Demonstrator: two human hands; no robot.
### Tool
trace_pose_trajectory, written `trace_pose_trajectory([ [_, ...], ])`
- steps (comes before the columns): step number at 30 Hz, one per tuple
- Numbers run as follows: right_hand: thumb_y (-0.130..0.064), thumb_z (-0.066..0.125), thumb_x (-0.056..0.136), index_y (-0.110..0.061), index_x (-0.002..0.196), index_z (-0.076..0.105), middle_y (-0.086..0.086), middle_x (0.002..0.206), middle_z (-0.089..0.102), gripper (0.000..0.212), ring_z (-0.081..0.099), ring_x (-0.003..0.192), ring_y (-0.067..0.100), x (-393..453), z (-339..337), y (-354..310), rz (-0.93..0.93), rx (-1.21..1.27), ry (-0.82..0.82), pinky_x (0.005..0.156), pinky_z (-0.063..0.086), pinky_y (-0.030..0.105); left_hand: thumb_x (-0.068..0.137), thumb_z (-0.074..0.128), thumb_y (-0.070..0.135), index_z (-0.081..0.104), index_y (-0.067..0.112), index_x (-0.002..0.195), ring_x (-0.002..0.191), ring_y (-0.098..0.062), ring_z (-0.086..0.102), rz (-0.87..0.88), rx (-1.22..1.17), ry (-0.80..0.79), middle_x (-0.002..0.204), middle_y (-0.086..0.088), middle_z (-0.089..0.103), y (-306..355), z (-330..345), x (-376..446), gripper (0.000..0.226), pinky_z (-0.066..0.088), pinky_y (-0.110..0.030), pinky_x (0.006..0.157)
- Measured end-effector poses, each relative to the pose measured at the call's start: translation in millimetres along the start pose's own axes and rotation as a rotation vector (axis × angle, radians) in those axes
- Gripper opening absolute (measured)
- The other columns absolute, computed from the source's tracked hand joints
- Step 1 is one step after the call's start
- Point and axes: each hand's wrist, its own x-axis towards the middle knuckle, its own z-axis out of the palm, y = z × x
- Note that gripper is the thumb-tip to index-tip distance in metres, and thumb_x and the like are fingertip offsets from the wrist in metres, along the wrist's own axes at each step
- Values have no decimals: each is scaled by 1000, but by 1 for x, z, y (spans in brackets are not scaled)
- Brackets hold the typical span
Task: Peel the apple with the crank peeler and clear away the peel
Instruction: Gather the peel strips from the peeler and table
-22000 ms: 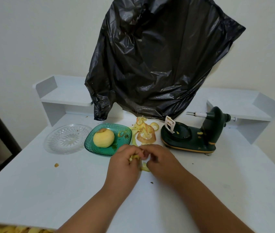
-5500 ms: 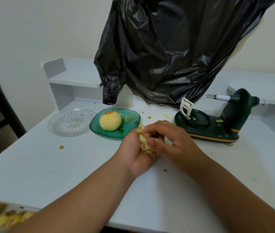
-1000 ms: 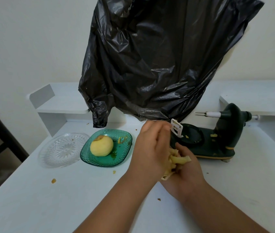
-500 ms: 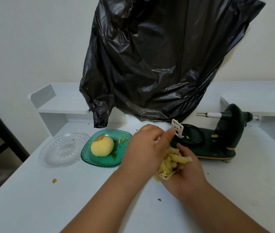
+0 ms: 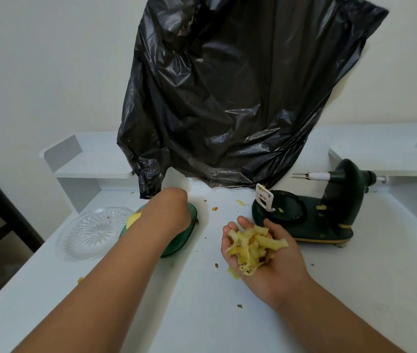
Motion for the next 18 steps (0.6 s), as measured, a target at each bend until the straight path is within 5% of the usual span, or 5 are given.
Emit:
trace_pose_trajectory([
  [8,-32,58,88,8,87,74,26,97,68,43,68,79,40,-1,0,-1,3,-5,11,76,55,49,92,50,23,56,10,120,103,-25,57,0,204,-300,114,-8,58,17,8,17,32,46,-31,86],
  [10,-31,58,88,9,88,73,26,98,68,43,68,79,40,0,1,-1,8,3,14,75,55,49,88,51,20,60,11,110,90,-25,57,-4,113,-156,94,-5,56,13,8,15,25,47,-32,78],
  [14,-31,60,87,9,91,73,26,98,68,42,68,80,40,0,0,-2,8,-2,18,74,55,49,76,54,10,58,18,85,67,-21,48,146,-207,468,82,-1,55,16,5,13,12,39,-28,56],
  [18,-31,61,86,9,88,73,26,95,68,41,67,79,40,0,0,-3,4,16,38,76,55,49,82,56,12,65,21,102,84,-23,58,237,-141,244,101,-4,59,51,6,27,24,51,-31,69],
])
